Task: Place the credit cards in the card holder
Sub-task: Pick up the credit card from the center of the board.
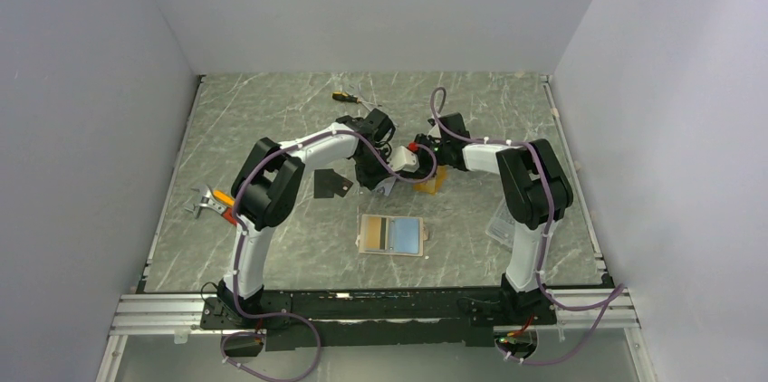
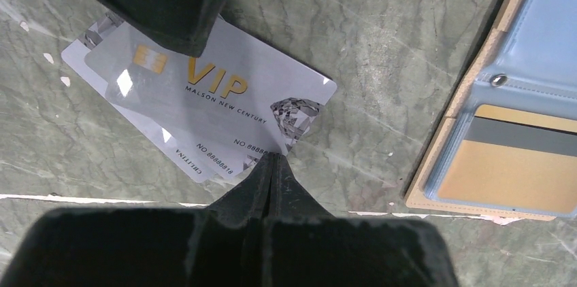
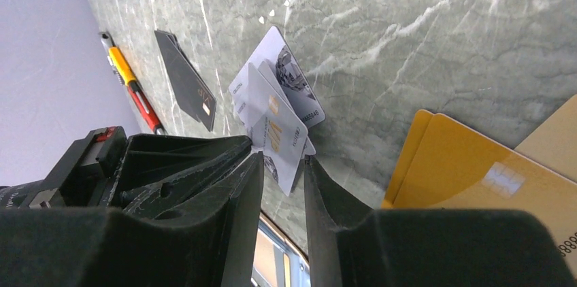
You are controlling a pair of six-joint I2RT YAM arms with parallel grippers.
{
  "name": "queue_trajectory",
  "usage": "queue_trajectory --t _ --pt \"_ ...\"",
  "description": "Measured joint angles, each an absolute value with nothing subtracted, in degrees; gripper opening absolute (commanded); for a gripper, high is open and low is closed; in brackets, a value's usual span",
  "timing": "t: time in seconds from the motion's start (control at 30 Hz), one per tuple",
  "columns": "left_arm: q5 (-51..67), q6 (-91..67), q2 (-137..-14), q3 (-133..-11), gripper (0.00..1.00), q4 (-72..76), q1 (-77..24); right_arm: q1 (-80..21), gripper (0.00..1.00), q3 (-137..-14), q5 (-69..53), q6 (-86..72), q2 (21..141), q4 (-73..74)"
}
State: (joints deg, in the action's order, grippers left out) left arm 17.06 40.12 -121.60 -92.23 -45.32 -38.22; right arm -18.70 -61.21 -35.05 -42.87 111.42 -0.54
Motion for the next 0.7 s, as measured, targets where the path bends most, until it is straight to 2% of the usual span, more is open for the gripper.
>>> queue_trajectory --t 0.7 --pt "16.8 41.7 -121.2 -91.5 0.0 -44.9 -38.4 -18.2 0.3 -59.2 -38.6 -46.9 113.5 -6.5"
